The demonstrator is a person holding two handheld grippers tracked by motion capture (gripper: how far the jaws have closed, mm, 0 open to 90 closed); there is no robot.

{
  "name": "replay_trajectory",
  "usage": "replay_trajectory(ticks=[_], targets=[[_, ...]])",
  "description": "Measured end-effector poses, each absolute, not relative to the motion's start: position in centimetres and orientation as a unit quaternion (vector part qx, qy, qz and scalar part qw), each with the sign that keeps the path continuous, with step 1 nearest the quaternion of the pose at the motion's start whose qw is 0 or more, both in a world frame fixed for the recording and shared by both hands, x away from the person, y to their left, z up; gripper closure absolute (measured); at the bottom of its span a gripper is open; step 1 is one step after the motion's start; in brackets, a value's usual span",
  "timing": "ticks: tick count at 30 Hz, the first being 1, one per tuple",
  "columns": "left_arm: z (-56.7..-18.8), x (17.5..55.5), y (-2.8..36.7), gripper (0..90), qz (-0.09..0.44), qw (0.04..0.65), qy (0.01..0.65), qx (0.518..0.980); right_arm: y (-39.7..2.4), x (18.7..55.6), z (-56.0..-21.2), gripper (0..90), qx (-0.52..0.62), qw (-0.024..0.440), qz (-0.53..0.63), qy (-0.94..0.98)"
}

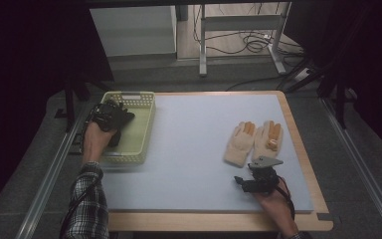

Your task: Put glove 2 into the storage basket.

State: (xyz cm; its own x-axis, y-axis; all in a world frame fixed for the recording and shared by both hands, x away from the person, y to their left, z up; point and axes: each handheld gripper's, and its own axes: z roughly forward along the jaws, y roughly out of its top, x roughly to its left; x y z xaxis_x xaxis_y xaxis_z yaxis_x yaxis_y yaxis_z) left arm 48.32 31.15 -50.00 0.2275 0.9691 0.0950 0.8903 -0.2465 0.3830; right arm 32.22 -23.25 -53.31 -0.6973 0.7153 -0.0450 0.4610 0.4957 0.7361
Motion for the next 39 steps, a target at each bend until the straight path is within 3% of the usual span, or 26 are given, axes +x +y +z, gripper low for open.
replay_trajectory(ticks=[5,10,21,39], targets=[[-50.3,48.2,31.3,20.1,0.155,0.109,0.601,0.776,-23.3,32.2,-53.3,25.9,0.347,0.175,0.363,0.847],[-49.1,47.4,31.4,6.3,0.164,0.112,0.599,0.776,-23.2,32.2,-53.3,25.9,0.347,0.175,0.363,0.847],[-45.5,44.7,31.4,2.8,0.163,0.237,0.561,0.776,-23.2,32.2,-53.3,25.9,0.347,0.176,0.363,0.847],[-43.1,40.2,26.3,0.5,0.183,0.329,0.464,0.802,-23.2,32.2,-53.3,25.9,0.347,0.176,0.362,0.847]])
